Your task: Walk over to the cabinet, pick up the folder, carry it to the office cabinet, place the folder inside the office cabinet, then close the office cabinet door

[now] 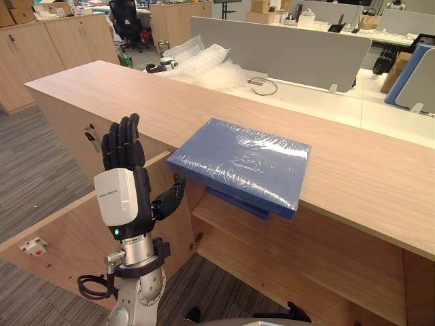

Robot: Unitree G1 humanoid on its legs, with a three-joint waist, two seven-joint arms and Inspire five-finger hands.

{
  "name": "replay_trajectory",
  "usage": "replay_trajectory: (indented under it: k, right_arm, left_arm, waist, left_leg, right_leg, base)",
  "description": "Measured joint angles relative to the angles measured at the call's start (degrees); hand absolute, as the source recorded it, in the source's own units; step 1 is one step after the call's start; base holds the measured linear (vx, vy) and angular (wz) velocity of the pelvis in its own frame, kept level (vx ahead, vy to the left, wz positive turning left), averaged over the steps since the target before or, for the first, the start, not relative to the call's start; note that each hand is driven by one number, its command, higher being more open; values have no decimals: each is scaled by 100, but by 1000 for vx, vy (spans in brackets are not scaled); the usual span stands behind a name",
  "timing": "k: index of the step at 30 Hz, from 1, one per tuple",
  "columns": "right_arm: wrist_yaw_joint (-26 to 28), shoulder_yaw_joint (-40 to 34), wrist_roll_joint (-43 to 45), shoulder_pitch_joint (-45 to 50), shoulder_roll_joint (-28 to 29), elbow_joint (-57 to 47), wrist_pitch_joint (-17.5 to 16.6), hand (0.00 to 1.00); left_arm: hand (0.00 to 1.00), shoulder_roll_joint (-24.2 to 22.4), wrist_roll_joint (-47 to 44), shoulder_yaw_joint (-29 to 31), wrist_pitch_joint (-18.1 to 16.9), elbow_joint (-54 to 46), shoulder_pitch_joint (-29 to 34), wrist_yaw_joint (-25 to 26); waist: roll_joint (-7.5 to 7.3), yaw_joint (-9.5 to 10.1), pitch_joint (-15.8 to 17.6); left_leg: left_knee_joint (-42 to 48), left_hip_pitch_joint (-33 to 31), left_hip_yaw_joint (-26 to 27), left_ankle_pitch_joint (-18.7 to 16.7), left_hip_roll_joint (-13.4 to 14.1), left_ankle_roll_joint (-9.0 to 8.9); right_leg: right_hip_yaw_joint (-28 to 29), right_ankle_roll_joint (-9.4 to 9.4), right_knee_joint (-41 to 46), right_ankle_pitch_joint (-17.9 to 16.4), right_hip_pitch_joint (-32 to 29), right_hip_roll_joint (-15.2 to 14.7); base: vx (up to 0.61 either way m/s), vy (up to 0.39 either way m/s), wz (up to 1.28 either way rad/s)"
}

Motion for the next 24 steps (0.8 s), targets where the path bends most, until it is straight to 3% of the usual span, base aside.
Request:
replay_trajectory:
  k: [10,24]
  right_arm:
    - [104,1,-2,12,-33,109,-28,100]
    - [174,44,-21,-22,-44,111,-28,100]
  left_arm:
    - [100,195,-10,112,-9,0,388,-277]
    - [100,410,-27,-64,-229,45,436,-636]
  waist:
    - [-67,-9,-35]
    - [-69,-85,-37]
  left_leg:
    - [-26,10,14,14,42,-15]
    - [-134,73,168,44,192,-42]
  right_leg:
    - [42,-31,1,-9,-20,33]
    - [219,-88,17,-7,-108,103]
  base:
    - [2,-6,0]
    - [8,-20,-6]
